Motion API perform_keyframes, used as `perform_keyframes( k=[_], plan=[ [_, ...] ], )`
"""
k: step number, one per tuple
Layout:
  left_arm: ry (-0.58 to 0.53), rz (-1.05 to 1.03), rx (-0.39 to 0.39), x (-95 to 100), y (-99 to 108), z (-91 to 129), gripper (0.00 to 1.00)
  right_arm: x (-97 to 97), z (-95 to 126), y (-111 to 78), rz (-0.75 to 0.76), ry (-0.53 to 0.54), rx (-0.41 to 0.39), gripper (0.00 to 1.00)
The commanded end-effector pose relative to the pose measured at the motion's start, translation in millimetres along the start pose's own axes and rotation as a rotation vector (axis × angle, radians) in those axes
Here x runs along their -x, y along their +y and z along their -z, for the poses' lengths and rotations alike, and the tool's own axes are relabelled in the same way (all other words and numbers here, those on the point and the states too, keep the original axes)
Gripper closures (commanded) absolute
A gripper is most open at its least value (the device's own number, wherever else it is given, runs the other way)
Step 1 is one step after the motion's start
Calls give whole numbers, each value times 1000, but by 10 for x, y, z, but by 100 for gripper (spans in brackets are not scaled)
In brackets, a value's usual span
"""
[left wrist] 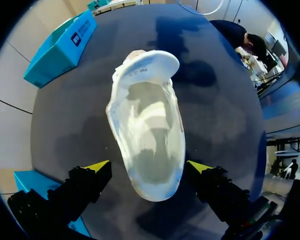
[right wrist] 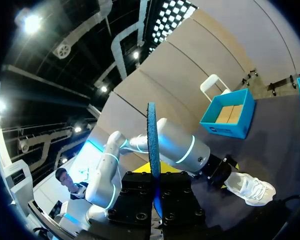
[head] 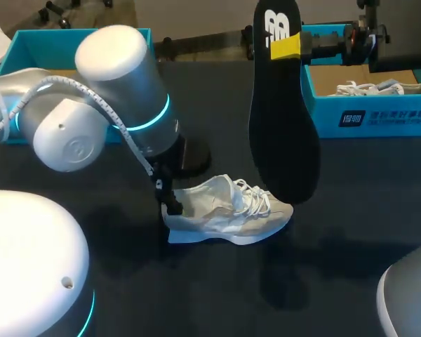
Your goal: Take the shoe out of the shoebox, open the shoe tongue, remove and reinsert the insole, then place the shoe into the shoebox
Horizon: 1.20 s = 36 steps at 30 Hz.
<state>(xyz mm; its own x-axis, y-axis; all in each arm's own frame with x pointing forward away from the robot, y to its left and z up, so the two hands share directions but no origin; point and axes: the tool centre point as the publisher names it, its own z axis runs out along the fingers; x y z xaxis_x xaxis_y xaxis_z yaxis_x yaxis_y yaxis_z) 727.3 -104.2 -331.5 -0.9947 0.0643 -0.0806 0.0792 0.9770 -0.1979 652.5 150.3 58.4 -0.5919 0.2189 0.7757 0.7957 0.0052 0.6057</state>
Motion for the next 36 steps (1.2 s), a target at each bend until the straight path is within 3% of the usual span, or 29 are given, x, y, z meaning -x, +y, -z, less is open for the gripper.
perform_keyframes(
  k=[1, 9, 14, 20, 26, 31, 36],
  plan=[
    [6, 2, -3, 118, -70, -14, 0, 2, -35, 14, -2, -2, -1, 100],
    [7, 3, -8, 409, -268, -165, 0, 2, -35, 14, -2, -2, -1, 100],
    [40, -1, -11, 557, -379, -381, 0, 2, -35, 14, -2, -2, -1, 100],
    [60, -17, 14, 584, -481, -563, 38, 2, -35, 14, -2, -2, -1, 100],
    [106, -19, 4, 543, -532, -692, 39, 2, -35, 14, -2, -2, -1, 100],
    [115, -12, 4, 507, -546, -731, 53, 2, -35, 14, -2, -2, -1, 100],
    [122, -10, 0, 439, -494, -730, 56, 2, -35, 14, -2, -2, -1, 100]
  ],
)
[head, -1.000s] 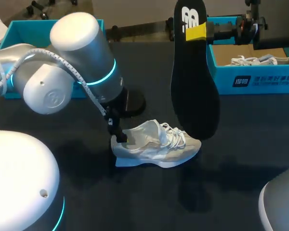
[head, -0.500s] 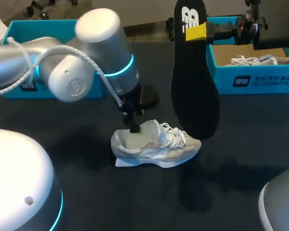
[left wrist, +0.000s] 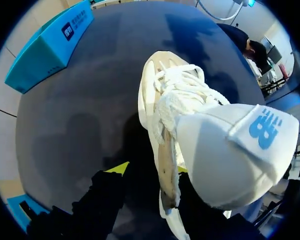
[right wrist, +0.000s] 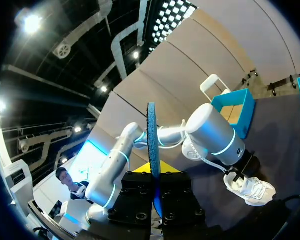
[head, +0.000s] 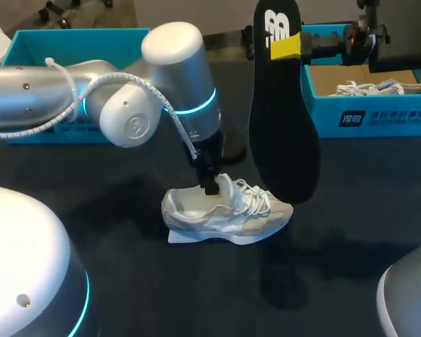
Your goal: Take the shoe out of the shoebox, open the shoe tongue, remove and reinsert the insole, then place the shoe into the shoebox
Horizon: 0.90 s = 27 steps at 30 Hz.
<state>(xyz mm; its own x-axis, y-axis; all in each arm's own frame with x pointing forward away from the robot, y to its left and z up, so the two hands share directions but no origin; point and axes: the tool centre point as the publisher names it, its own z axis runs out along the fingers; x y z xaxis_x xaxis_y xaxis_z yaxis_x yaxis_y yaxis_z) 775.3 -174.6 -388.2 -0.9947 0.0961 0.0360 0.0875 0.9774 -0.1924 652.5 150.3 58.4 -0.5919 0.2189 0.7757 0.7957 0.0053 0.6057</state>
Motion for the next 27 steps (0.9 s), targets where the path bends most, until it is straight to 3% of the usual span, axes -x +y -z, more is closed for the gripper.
perform_keyframes(
  k=[1, 10, 11, 13, 14, 23, 25, 27],
  plan=[
    [3, -1, -6, -54, 55, -8, 56, 2, -35, 15, -2, -2, -1, 100],
    [23, 15, -21, -146, 121, -26, 57, 2, -35, 15, -2, -2, -1, 100],
    [24, 16, -20, -142, 121, -37, 60, 2, -35, 15, -2, -2, -1, 100],
    [28, 23, -17, -136, 122, -48, 98, 2, -35, 15, -2, -2, -1, 100],
    [29, 25, -18, -137, 123, -48, 100, 2, -35, 15, -2, -2, -1, 100],
    [54, -34, -52, -188, 135, -19, 100, 2, -35, 15, -2, -2, -1, 100],
    [153, -103, -131, -177, 135, 2, 100, 2, -35, 15, -2, -2, -1, 100],
    [163, -128, -139, -169, 135, 36, 100, 2, -35, 15, -2, -2, -1, 100]
  ],
)
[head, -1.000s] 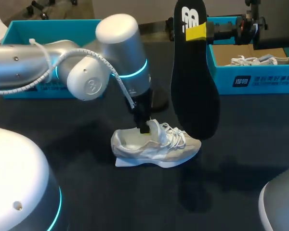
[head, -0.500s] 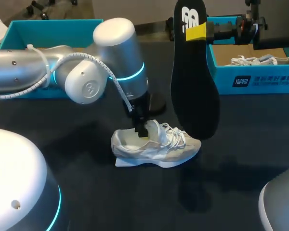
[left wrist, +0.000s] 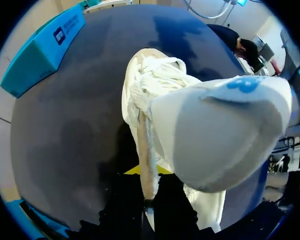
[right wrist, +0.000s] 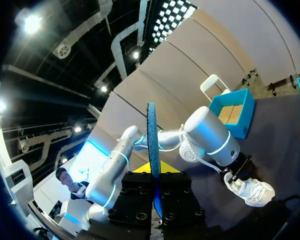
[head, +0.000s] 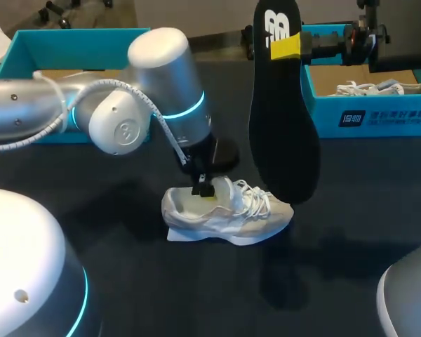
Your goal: Take the shoe out of the shoebox, open the shoe tongue, remove and reinsert the insole, then place the shoe into the shoebox
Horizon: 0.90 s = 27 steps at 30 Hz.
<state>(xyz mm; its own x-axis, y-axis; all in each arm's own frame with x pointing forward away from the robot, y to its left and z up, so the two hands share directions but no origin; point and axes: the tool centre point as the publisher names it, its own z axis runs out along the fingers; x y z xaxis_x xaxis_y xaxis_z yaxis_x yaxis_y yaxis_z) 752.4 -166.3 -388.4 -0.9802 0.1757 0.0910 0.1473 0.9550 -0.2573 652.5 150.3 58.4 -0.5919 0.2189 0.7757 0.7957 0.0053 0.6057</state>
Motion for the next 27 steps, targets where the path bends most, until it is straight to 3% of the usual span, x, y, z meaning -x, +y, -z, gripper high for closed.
perform_keyframes(
  k=[1, 16, 27],
  plan=[
    [119, -87, -93, 63, 66, 68, 100, 2, -35, 15, -2, -2, -1, 100],
    [51, -71, -82, 2, -71, 648, 100, 2, -35, 15, -2, -2, -1, 100],
    [29, -69, -74, 13, -66, 666, 100, 2, -35, 15, -2, -2, -1, 100]
  ],
)
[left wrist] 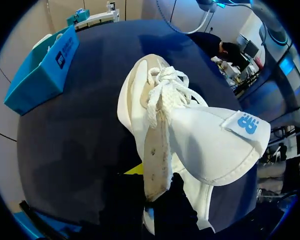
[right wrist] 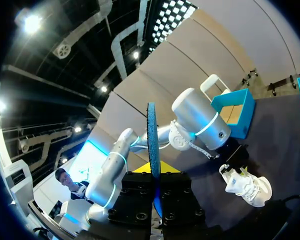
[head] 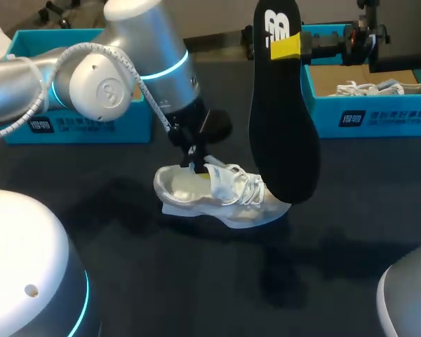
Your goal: Take the shoe out of the shoebox, open the shoe tongue, remove and reinsert the insole, then place the shoe into the shoebox
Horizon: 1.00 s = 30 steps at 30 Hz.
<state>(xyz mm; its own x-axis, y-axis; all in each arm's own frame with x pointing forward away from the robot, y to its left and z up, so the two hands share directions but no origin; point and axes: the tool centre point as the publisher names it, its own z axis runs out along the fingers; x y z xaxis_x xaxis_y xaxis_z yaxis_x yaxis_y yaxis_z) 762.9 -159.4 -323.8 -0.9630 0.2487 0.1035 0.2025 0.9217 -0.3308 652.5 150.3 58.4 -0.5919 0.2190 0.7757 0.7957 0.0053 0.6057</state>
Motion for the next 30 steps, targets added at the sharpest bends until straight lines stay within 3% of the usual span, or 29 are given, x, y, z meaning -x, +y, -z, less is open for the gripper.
perform_keyframes(
  k=[1, 7, 13, 21, 23, 30],
  plan=[
    [-5, -2, -3, -21, 16, 14, 100, 2, -35, 15, -2, -2, -1, 100],
    [-5, -2, -3, -21, 16, 14, 100, 2, -35, 15, -2, -2, -1, 100],
    [200, -173, 63, 64, 9, 46, 100, 2, -35, 15, -2, -2, -1, 100],
    [591, -514, 297, 61, 14, 124, 100, 2, -35, 15, -2, -2, -1, 100],
    [668, -592, 318, 71, 16, 141, 100, 2, -35, 15, -2, -2, -1, 100],
    [717, -770, 350, 138, 18, 248, 100, 2, -35, 15, -2, -2, -1, 100]
  ],
)
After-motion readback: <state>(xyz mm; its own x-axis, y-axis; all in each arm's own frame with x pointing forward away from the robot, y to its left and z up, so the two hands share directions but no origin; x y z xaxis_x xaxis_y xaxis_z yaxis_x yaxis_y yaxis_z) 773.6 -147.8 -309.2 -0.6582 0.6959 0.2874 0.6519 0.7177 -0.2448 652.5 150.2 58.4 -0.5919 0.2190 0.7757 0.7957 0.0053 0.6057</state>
